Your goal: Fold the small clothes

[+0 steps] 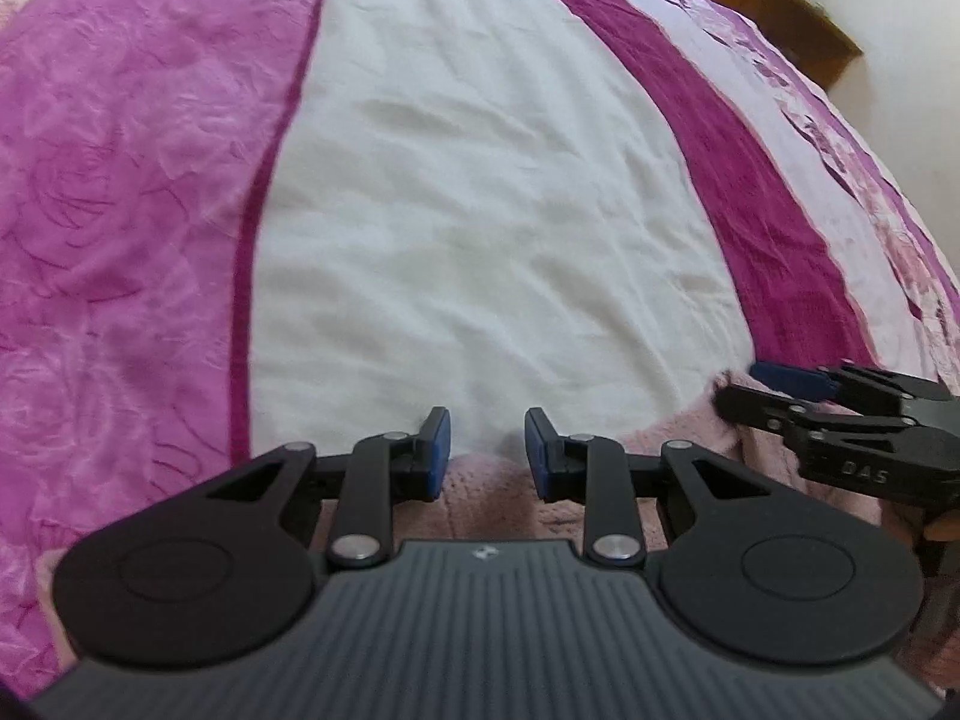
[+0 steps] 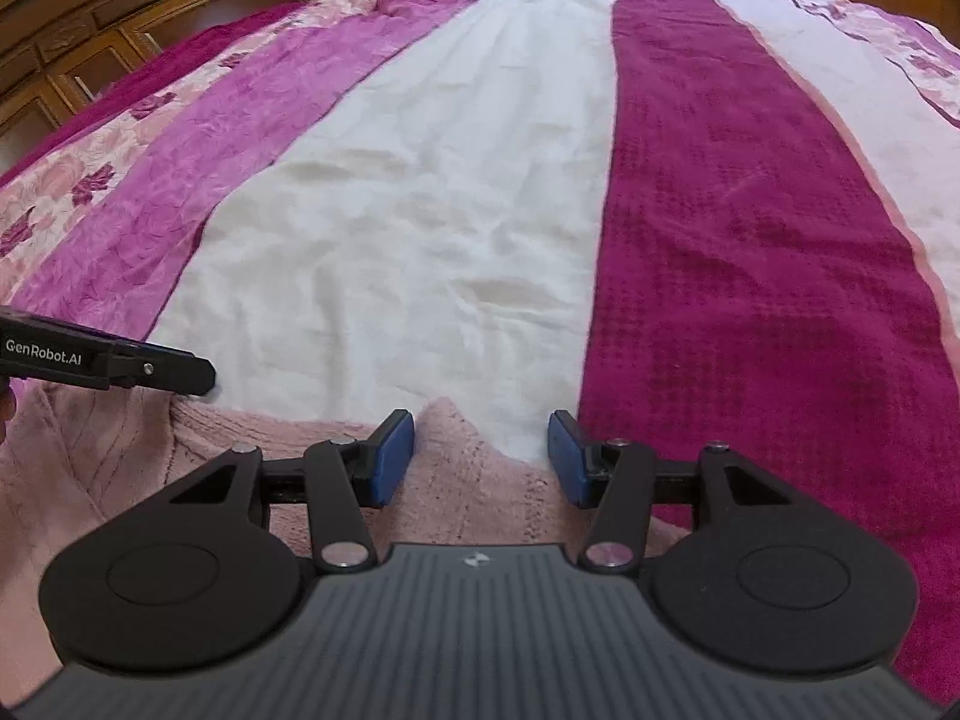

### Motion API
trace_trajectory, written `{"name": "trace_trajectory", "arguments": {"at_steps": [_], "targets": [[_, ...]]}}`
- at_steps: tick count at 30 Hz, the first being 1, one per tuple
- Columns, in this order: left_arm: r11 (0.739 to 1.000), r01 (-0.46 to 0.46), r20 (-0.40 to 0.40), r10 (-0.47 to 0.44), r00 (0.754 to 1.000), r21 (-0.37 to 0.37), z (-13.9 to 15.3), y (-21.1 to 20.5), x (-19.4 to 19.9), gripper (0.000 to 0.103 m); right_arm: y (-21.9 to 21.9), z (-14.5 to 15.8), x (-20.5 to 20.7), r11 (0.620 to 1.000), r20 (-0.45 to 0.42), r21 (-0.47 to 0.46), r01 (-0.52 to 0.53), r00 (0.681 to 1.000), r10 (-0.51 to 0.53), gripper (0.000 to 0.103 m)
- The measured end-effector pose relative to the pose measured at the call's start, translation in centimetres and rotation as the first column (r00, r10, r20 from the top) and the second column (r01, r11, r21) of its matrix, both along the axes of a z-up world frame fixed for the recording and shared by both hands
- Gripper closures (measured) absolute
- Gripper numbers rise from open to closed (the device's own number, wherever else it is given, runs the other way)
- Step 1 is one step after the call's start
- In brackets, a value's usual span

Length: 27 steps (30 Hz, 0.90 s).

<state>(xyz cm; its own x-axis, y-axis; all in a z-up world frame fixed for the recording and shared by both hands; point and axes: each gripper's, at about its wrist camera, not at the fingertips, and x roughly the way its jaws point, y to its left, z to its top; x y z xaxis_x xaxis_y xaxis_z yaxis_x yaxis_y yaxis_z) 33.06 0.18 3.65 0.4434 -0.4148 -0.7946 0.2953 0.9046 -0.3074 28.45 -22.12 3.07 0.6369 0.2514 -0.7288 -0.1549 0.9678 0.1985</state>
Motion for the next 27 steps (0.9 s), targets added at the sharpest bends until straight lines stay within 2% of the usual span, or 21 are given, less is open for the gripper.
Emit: {"name": "trace_trajectory", "arguments": {"at_steps": [2, 4, 6, 9, 12, 14, 19, 21, 24, 27], "targets": [[0.993, 0.023, -0.026, -0.026, 0.999, -0.115, 0.0, 0.5, -0.3, 0.074, -0.2, 0.1, -0.4, 0.999, 0.011, 0.045, -0.022, 1.0, 0.022, 0.062], [0.963, 0.041, -0.066, -0.061, 0.996, -0.267, -0.2, 1.1, -0.9, 0.074, -0.6, 0.5, -1.1, 0.995, 0.024, 0.094, -0.041, 0.999, 0.039, 0.079], [0.942, 0.053, -0.078, -0.083, 0.993, -0.331, -0.2, 1.3, -1.7, 0.074, -0.7, 0.9, -1.9, 0.993, 0.048, 0.098, -0.065, 0.997, 0.061, 0.088], [0.946, 0.042, -0.046, -0.06, 0.997, -0.321, 0.3, 1.8, -2.5, 0.074, -0.8, 1.5, -3.3, 0.989, 0.064, 0.099, -0.113, 0.992, 0.107, 0.093], [0.974, -0.039, 0.032, 0.048, 0.998, -0.225, 1.4, 2.8, -2.1, 0.074, -0.3, 1.9, -5.1, 0.985, 0.088, 0.047, -0.168, 0.983, 0.163, 0.094], [0.981, -0.088, 0.064, 0.101, 0.993, -0.176, 1.8, 3.2, -1.2, 0.074, 0.3, 2.1, -6.4, 0.978, 0.102, 0.007, -0.209, 0.973, 0.207, 0.094], [0.982, -0.117, 0.024, 0.122, 0.992, -0.147, 0.9, 3.7, 0.2, 0.074, 1.8, 1.1, -8.6, 0.948, 0.087, -0.095, -0.305, 0.946, 0.313, 0.094], [0.98, -0.123, -0.004, 0.124, 0.992, -0.154, 0.2, 3.6, 0.5, 0.074, 2.1, 0.6, -9.3, 0.937, 0.077, -0.12, -0.328, 0.938, 0.338, 0.094], [0.969, -0.135, -0.063, 0.124, 0.99, -0.209, -0.8, 4.3, 0.6, 0.074, 1.9, 0.3, -9.8, 0.935, 0.075, -0.126, -0.331, 0.937, 0.341, 0.094], [0.944, -0.124, -0.157, 0.079, 0.984, -0.304, -2.0, 4.6, 1.0, 0.074, 1.6, 0.3, -9.8, 0.94, 0.073, -0.118, -0.32, 0.941, 0.33, 0.094]]}}
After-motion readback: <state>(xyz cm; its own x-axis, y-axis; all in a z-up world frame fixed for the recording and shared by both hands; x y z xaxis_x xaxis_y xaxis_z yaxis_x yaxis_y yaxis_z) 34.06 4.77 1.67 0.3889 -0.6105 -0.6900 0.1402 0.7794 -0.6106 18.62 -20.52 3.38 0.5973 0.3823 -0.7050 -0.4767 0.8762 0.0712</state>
